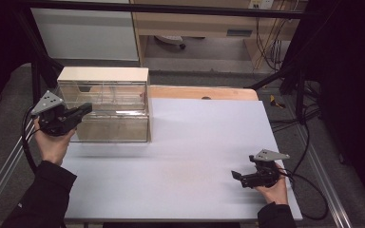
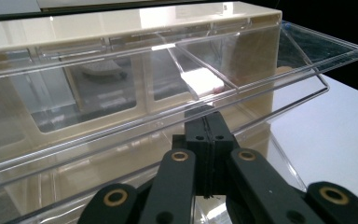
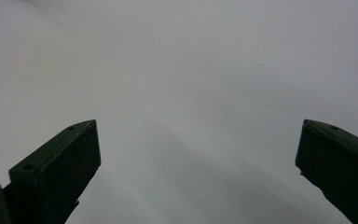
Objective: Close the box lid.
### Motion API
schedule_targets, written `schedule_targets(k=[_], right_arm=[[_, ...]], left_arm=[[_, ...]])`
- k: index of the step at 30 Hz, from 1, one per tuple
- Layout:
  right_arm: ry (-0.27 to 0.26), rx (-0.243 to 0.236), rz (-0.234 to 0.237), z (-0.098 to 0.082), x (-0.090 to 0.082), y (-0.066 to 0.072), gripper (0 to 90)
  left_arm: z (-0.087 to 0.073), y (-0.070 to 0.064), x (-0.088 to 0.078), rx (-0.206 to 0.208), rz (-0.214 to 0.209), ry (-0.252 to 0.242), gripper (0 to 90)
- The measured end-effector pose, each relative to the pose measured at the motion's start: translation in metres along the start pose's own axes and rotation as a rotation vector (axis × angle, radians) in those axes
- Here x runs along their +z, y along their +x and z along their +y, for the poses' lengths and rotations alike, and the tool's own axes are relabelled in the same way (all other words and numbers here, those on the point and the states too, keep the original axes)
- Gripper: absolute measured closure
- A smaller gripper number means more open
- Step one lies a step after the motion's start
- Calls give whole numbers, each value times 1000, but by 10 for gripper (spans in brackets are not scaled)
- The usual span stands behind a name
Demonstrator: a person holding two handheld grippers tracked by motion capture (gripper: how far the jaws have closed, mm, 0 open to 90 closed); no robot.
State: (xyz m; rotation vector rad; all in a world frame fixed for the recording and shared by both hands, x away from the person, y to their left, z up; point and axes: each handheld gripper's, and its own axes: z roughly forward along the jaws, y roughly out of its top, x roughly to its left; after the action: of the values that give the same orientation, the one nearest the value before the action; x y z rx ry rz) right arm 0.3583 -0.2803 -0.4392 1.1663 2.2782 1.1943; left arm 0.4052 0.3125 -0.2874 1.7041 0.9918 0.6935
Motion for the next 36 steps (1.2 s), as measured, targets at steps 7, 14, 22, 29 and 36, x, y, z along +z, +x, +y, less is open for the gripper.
schedule_targets(k=[7, 14, 22, 29, 36], right_arm=[[3, 0, -2, 0, 0, 0, 6], [4, 2, -3, 0, 0, 0, 6], [8, 2, -2, 0, 1, 0, 6], [10, -1, -2, 0, 1, 0, 6], [8, 0, -2, 0, 0, 0, 6]], left_arm=[[-7, -1, 3, -4, -3, 16, 899], [-12, -1, 5, -4, -5, 31, 899], [-18, -3, 9, -2, -7, 53, 899], [-27, -6, 9, -2, -19, 67, 899], [-33, -9, 3, -2, -42, 96, 898]])
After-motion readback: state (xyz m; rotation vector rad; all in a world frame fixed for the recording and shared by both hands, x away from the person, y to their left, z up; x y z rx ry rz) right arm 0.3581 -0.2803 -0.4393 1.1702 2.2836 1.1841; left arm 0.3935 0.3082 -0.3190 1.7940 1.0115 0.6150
